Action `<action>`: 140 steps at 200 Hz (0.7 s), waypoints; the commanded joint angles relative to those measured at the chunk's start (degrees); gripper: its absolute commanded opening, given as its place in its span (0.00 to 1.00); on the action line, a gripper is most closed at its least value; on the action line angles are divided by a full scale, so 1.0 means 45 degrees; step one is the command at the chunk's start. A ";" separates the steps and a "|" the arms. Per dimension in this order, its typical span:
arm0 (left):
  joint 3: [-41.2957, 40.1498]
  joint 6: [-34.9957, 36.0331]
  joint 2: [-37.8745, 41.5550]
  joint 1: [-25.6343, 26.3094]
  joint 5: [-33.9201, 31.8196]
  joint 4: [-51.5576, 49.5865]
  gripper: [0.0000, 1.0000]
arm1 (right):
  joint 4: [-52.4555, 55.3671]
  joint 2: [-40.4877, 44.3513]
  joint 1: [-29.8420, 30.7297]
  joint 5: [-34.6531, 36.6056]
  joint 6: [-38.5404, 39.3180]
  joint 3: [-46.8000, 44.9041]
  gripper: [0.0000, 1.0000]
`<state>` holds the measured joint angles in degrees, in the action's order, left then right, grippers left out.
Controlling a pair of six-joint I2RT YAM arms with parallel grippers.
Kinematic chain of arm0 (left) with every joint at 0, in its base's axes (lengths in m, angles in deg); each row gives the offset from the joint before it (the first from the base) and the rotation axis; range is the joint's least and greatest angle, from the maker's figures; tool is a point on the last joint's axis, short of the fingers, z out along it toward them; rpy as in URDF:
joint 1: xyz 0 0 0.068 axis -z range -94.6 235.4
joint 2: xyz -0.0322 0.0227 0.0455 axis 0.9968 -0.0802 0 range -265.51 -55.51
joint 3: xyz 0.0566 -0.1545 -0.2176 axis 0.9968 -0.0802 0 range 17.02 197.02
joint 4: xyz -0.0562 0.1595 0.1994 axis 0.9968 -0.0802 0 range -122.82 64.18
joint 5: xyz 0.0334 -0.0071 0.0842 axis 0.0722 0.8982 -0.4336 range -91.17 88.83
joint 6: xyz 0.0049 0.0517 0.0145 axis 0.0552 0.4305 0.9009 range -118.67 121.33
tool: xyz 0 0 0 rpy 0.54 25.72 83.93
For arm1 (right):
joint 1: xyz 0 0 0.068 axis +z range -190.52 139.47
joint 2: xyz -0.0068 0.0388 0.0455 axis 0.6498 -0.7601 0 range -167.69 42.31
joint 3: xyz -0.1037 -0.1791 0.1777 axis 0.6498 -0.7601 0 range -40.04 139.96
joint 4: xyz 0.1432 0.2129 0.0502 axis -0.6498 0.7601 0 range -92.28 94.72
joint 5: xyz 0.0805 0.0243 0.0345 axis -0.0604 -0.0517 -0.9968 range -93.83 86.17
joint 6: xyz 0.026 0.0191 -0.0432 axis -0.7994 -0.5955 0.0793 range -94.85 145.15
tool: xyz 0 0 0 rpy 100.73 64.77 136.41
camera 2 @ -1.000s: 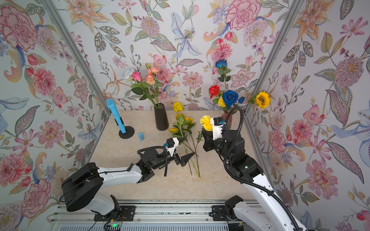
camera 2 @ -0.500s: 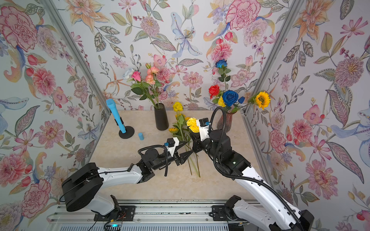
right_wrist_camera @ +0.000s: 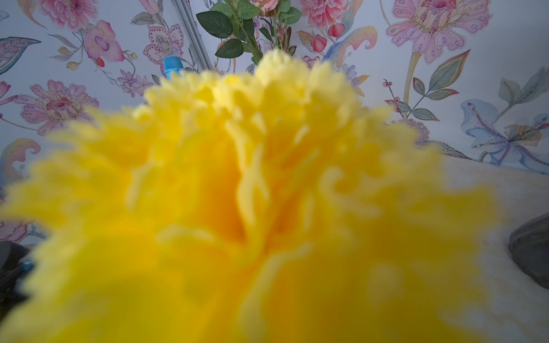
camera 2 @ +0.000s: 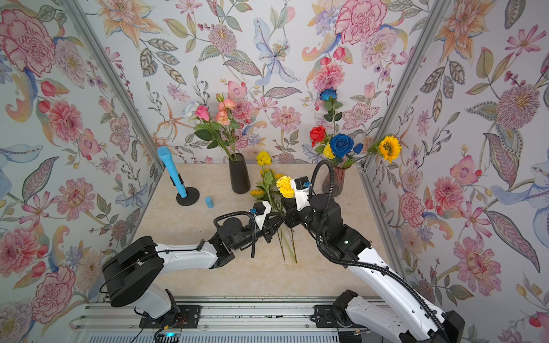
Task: Pick out yellow flowers from the vase
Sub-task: Place the flower at the center of the board.
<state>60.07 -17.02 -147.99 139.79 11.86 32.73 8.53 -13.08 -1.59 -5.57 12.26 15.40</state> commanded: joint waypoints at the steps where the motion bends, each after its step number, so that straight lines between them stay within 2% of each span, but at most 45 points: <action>1: 0.0395 -0.0100 -0.0116 0.0117 -0.0080 -0.0310 0.09 | -0.0527 0.0199 0.0096 -0.0096 0.0020 -0.0184 0.00; 16: 0.0488 -0.0102 -0.0068 0.0106 -0.0142 -0.0662 0.00 | -0.0517 0.0156 0.0087 0.0033 0.0036 -0.0191 0.00; 24: 0.0529 -0.0203 -0.0025 0.0120 -0.0199 -0.0840 0.00 | -0.0517 0.0113 0.0094 0.0071 0.0058 -0.0181 0.06; 49: 0.0459 -0.0570 0.0189 0.0096 -0.0672 -0.1195 0.00 | -0.0328 -0.0026 0.0031 0.0416 0.0119 -0.0113 0.44; 63: 0.0496 -0.0947 0.0352 0.0087 -0.1633 -0.1802 0.00 | -0.0154 0.0024 -0.0010 0.0797 0.0148 -0.0129 0.66; 93: 0.0688 -0.2267 0.0523 -0.0085 -0.3837 -0.3435 0.00 | 0.0303 0.0339 -0.0287 0.1334 0.0266 -0.0256 0.93; 104: 0.0843 -0.3149 0.0533 -0.0309 -0.4611 -0.4181 0.00 | 0.0426 0.0524 -0.0331 0.1363 0.0222 -0.0323 1.00; 140: 0.3081 -0.5430 -0.0211 -0.0836 -0.7107 -0.8865 0.00 | 0.0766 0.1202 -0.1528 0.1439 -0.0034 -0.0758 1.00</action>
<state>66.54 -31.86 -147.25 137.83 -8.73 8.31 10.41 -10.13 -6.09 -0.65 13.14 13.72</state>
